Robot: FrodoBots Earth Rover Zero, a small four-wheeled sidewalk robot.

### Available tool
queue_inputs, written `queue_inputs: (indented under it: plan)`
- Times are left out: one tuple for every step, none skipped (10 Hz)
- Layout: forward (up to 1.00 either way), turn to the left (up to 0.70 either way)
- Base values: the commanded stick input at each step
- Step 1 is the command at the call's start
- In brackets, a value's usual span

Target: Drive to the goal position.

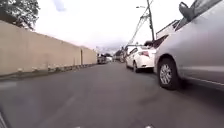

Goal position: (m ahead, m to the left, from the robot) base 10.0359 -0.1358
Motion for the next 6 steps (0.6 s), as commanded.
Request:
queue_inputs:
  plan:
    - [1.0,0.0]
    - [1.0,0.0]
    - [1.0,0.0]
    - [1.0,0.0]
    - [1.0,0.0]
    - [1.0,0.0]
